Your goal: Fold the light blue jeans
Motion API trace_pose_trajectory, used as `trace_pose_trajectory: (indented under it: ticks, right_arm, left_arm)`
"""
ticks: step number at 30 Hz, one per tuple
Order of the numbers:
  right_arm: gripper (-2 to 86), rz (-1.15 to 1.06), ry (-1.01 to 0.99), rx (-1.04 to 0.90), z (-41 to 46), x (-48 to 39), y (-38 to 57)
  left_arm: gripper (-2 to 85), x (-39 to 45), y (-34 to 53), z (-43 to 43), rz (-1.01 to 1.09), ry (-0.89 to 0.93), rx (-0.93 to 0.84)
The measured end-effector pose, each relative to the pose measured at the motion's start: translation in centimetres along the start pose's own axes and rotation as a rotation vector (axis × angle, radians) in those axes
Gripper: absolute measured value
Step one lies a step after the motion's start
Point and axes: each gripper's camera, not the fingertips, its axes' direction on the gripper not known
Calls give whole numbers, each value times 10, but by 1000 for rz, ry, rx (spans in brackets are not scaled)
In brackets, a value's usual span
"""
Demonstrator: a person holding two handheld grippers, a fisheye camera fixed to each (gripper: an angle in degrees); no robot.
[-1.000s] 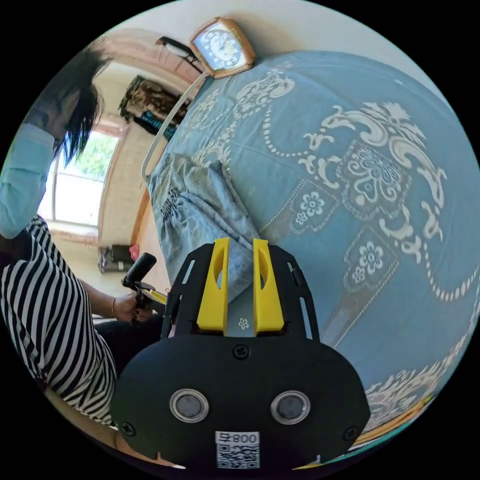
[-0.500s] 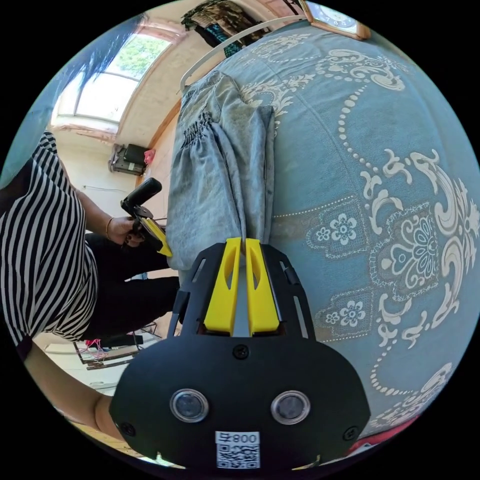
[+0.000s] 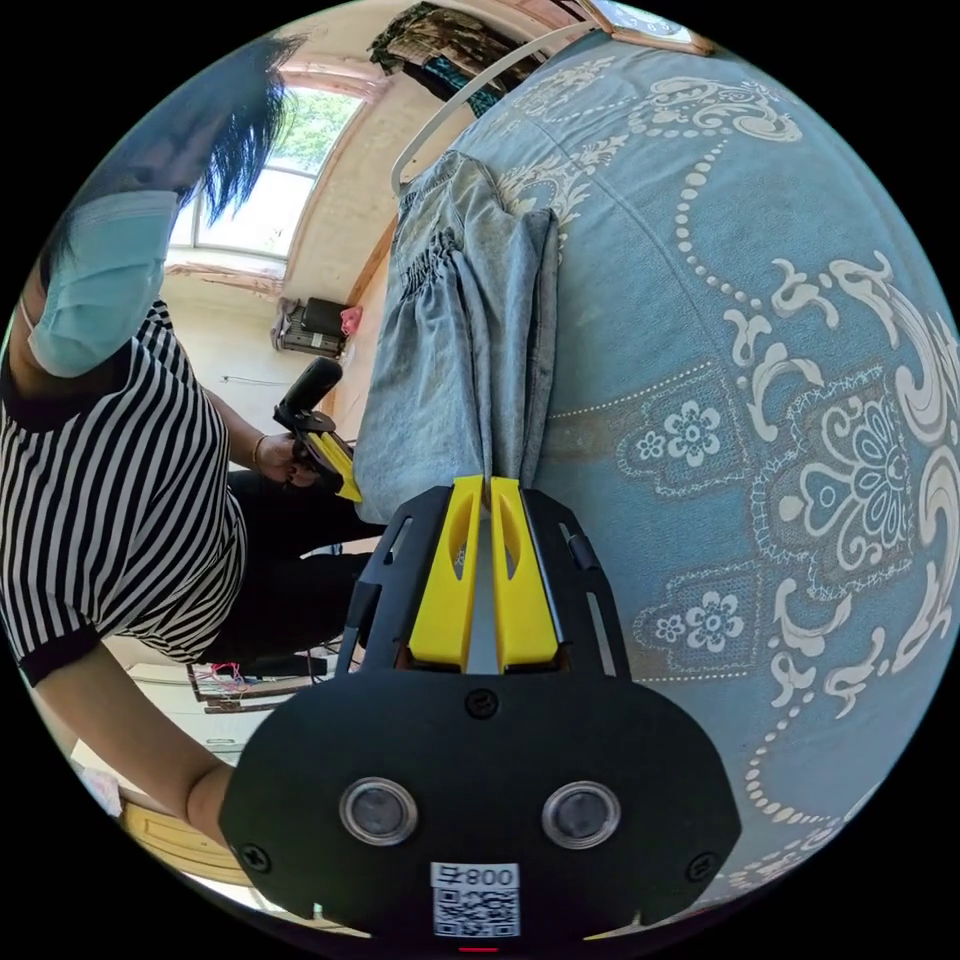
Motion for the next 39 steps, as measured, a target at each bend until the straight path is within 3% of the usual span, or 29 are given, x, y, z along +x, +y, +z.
trace_pose_trajectory:
  ticks: [7, 11, 17, 21, 35, 39]
  right_arm:
    - [30, 90, -62, 34, 2, 36, 14]
    - [62, 190, 56, 115, -13, 40, 34]
    - [97, 268, 22, 112, -3, 60, 45]
    - [107, 302, -84, 175, 0, 81, 50]
    - [35, 369, -291, 284, 13, 138, 74]
    - [31, 394, -259, 250, 11, 146, 88]
  left_arm:
    - [27, -14, 2, 11, 11, -25, -1]
    - [38, -13, 11, 6, 6, -35, -18]
    - [83, -27, 26, 10, -90, 26, -63]
    - [91, -43, 24, 12, -168, 147, 26]
    - [30, -23, 47, 0, -119, 189, 39]
    - [27, -7, 62, -1, -89, 191, 6]
